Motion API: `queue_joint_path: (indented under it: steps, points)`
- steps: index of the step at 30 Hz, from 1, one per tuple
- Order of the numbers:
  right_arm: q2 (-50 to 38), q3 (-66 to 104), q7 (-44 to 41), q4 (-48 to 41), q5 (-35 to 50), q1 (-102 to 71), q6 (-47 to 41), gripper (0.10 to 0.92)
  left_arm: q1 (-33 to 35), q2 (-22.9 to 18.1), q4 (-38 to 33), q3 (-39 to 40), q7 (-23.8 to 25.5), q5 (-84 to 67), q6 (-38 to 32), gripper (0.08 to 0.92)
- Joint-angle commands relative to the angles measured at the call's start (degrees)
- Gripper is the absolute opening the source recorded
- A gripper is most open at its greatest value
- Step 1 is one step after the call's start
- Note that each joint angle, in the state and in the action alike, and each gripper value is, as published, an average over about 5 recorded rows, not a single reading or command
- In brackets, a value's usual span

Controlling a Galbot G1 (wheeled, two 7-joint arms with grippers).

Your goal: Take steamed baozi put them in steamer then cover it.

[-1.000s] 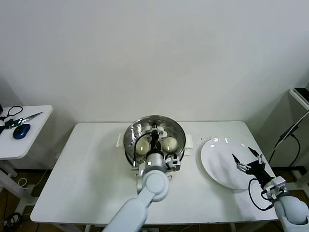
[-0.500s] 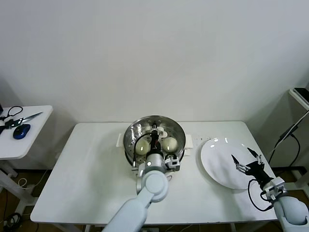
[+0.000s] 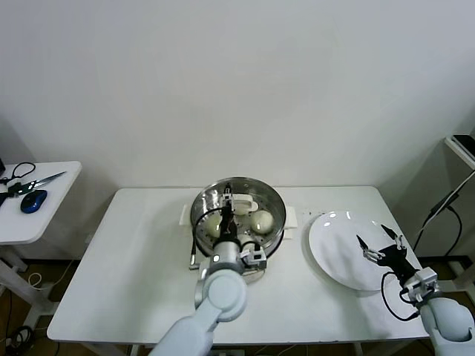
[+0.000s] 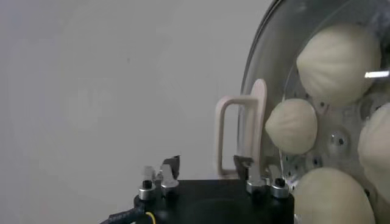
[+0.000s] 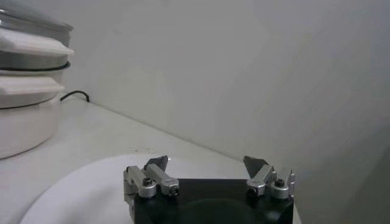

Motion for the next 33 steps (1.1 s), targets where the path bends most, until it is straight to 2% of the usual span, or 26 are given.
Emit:
queue_joint_path:
  steps: [1, 4, 8, 13, 16, 23, 28, 33]
  points:
    - [0.03, 0.07, 1.53, 0.35, 0.05, 0.58, -3.47, 0.823, 7.61, 8.18, -14.68, -1.59, -0.38, -6.05, 2.70, 0.632]
    - [0.03, 0.17, 1.97, 0.55, 1.82, 0.70, -4.01, 0.823, 10.23, 10.27, -18.09, -3.82, -3.27, -9.76, 1.83, 0.718]
    - [0.15, 0.35, 2.62, 1.18, 3.28, 0.41, -4.51, 0.823, 14.63, 11.49, -21.94, -10.23, -10.77, -20.38, -2.74, 0.804]
    - [0.83, 0.49, 2.76, 2.20, 3.70, -0.60, -3.63, 0.823, 22.32, 10.43, -22.64, -23.94, -21.71, -41.33, -13.28, 0.822]
    - [1.53, 0.68, 2.93, 2.67, 4.00, -1.17, -2.95, 0.823, 26.42, 7.78, -21.08, -33.64, -24.73, -52.69, -20.94, 0.823]
    - [2.30, 1.13, 2.98, 3.87, 5.12, -2.46, -2.28, 0.823, 31.51, 4.64, -13.76, -47.56, -25.30, -79.47, -38.74, 0.823]
    - [2.81, 1.27, 2.97, 5.23, 5.21, -3.41, -1.80, 0.823, 33.10, 1.98, -6.21, -51.63, -23.18, -90.56, -45.62, 0.823]
    - [4.05, 1.24, 3.07, 6.54, 5.75, -4.32, -0.78, 0.823, 33.69, -0.32, -0.80, -52.62, -21.14, -95.18, -48.55, 0.823]
